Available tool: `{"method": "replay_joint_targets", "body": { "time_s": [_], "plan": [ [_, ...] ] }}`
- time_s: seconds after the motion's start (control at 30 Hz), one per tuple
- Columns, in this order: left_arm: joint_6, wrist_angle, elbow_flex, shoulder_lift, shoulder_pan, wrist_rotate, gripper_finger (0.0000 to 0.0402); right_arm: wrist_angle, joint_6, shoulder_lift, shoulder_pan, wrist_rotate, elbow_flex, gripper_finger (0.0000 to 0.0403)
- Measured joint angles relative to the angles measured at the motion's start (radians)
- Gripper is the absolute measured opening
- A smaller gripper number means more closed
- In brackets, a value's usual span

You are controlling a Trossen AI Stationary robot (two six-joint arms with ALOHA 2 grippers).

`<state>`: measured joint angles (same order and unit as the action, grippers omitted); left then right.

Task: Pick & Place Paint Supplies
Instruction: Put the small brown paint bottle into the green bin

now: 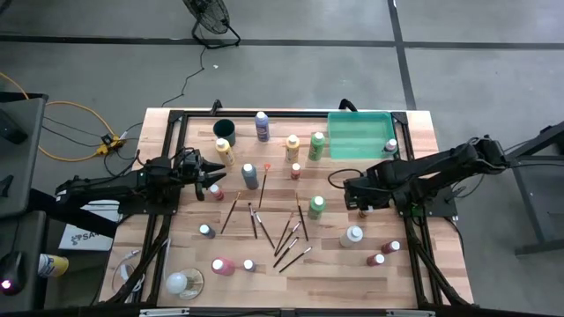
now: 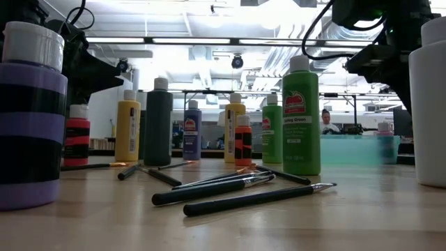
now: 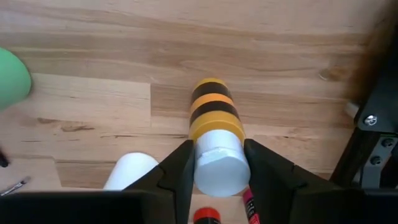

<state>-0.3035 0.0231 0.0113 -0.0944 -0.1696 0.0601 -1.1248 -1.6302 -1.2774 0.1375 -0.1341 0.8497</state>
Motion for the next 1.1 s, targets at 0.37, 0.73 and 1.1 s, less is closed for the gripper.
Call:
{"method": "replay_joint_targets", "body": {
  "time_s": [0.37,0.73,1.1],
  "plan": [
    [0.0,0.0,0.0,0.0,0.0,0.0,0.0152,-0.084,0.193,0.002,-0.131,0.059,0.19,0.0112],
    [0.0,0.0,0.0,0.0,0.0,0.0,0.0152,-0.195,0.602,-0.118,-0.452,0.181,0.486,0.0114],
    [0.0,0.0,0.0,0.0,0.0,0.0,0.0152,-0.201,0.684,-0.199,-0.804,0.243,0.541,0.0115]
  ]
}}
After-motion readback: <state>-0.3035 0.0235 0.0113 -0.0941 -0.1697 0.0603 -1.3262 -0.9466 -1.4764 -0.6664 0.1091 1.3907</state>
